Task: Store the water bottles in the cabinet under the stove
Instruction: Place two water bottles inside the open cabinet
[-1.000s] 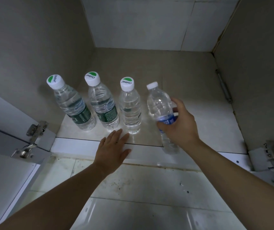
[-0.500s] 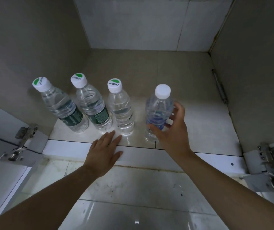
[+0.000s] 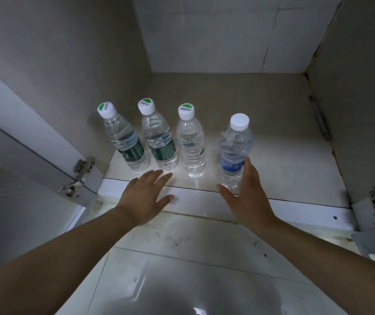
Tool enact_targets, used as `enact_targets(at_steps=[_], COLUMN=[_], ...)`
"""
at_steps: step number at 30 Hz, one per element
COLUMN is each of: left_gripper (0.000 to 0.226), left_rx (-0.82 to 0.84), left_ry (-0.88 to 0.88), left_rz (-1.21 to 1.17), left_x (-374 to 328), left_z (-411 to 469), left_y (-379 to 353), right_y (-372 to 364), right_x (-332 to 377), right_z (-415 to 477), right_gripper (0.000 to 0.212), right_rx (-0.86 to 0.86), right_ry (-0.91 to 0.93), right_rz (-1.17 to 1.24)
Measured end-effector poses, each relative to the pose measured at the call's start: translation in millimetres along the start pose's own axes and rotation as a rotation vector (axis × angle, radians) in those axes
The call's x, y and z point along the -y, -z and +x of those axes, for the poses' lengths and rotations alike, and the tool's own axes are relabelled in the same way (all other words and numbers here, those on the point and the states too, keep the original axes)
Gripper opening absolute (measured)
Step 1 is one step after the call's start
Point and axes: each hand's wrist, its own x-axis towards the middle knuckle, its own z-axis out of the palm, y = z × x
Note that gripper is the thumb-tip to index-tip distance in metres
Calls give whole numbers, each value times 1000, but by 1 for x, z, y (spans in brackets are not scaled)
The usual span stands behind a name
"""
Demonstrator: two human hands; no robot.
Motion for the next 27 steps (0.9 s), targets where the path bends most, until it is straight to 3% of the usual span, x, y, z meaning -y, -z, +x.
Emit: enact_targets(at_steps=[7,13,16,22,25,27], left_gripper=[77,68,60,47,50,53], left_rx=[-146,-218,-303,-502,-487,-408], left_ry=[-35,-143,-188,-120,34,70], left_rz=[-63,-66,-55,9,-49,-110], left_x=[16,24,29,66,89,99], left_z=[1,12,9,18,32,40], left_y=[25,62,89,145,162,168], right_y=[-2,9,15,3,-17,-32], right_x=[17,55,99,176,200,208], right_z=[10,-3,-4,42,78,100], right_gripper=[59,51,50,50,53,56], right_rx=[-118,63,63,45,130,161], right_ry=[-150,-348,-207,327,485,476], right_rz=[66,-111,-195,-467,-541,-577])
